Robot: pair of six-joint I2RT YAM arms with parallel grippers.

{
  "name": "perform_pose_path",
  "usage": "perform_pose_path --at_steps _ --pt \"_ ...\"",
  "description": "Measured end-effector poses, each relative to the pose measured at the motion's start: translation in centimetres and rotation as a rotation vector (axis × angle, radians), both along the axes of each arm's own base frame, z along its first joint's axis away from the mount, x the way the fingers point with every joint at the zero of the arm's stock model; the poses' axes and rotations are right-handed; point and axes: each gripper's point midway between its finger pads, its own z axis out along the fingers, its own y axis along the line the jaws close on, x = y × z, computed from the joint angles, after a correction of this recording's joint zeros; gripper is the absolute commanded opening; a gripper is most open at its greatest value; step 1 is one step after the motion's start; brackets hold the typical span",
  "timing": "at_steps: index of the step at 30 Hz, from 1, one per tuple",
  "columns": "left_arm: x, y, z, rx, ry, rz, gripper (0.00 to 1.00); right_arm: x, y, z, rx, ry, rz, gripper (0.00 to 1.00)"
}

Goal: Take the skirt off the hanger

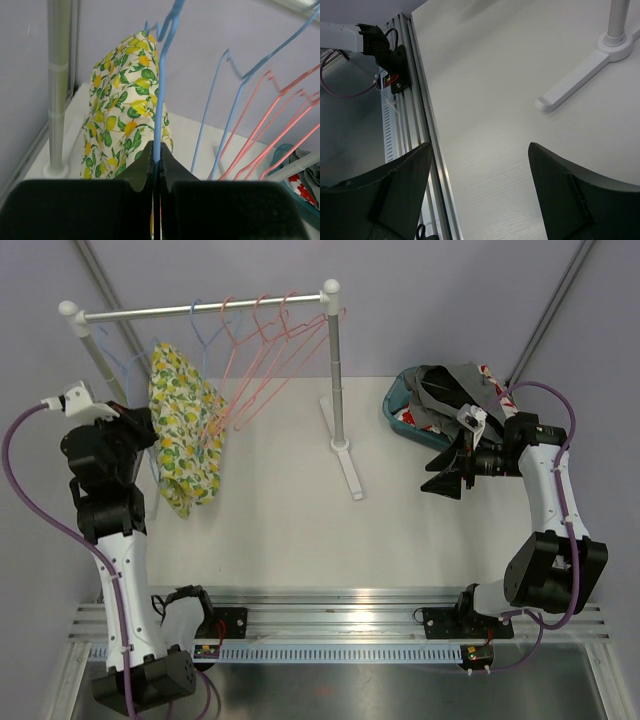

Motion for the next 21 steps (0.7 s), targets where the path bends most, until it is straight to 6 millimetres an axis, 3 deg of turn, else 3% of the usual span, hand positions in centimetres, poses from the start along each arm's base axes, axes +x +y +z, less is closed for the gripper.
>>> perform_pose_path --at_steps 4,8,10,13,17,21 --pt "-2.5 -0.4 -6.4 -0.119 0.096 0.044 0.0 0.0 0.0 0.0 -0.001 -0.002 0.0 0.85" --pt "-4.5 -2.1 -12.6 -0.237 0.192 0.014 0.0 0.0 0.0 0.0 -0.002 -0.006 0.001 0.85" --pt "-5.7 -3.3 -14.7 -0.285 0.23 -0.019 0.0 0.1 0.0 0.0 -0.002 -0.008 0.002 0.85" --pt "-7.0 -5.8 -15.4 -0.327 0.25 -0.101 0.0 0.1 0.0 -0.1 -0.002 -0.01 0.002 0.85" --pt "-8.7 -9.4 -14.2 -0.363 0.227 -0.239 0.0 0.1 0.0 -0.1 -0.002 -0.01 0.003 0.85" --pt "-10.8 -11.1 -13.0 -0.387 0.196 -0.311 0.0 0.2 -0.1 -0.2 -0.002 -0.007 0.004 0.85"
